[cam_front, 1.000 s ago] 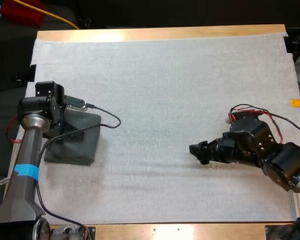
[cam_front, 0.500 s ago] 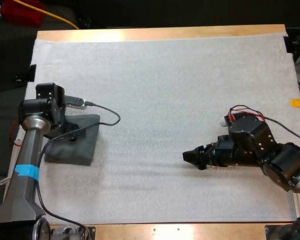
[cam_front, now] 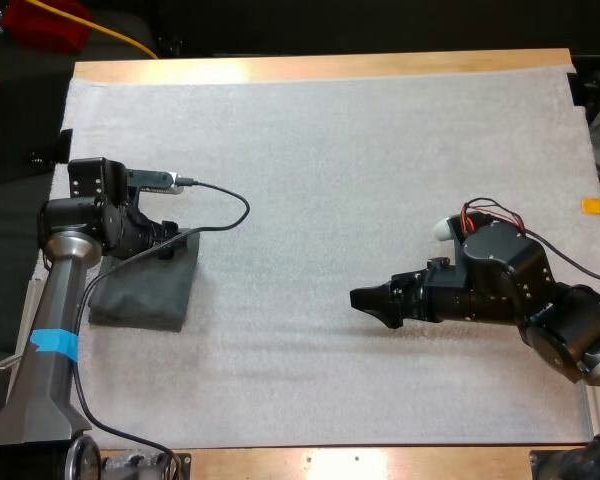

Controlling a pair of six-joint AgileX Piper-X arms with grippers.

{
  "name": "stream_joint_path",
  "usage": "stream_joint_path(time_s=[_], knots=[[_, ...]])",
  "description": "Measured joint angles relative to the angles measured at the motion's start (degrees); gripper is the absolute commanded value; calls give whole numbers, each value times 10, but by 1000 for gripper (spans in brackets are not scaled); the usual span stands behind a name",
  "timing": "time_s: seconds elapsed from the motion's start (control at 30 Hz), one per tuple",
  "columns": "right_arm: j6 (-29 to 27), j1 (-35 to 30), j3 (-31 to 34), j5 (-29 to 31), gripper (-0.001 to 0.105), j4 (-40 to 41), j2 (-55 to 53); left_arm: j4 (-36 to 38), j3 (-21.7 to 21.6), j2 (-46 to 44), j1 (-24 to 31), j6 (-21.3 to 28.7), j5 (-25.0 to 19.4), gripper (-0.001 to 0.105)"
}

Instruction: Pick towel from pile, fold and stack

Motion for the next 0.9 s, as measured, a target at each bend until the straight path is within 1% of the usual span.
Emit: stream_joint_path(time_s=[0.1,0.57,0.73,0.9], knots=[[7,0,0,0,82,-3,0,-8,0,9,0,0,0,69],[8,0,3,4,82,-12,0,-13,0,116,0,-4,1,69],[8,0,3,6,82,-15,0,-13,-1,123,0,-4,3,69],[8,0,3,6,82,-26,0,-13,-5,120,0,-4,16,69]])
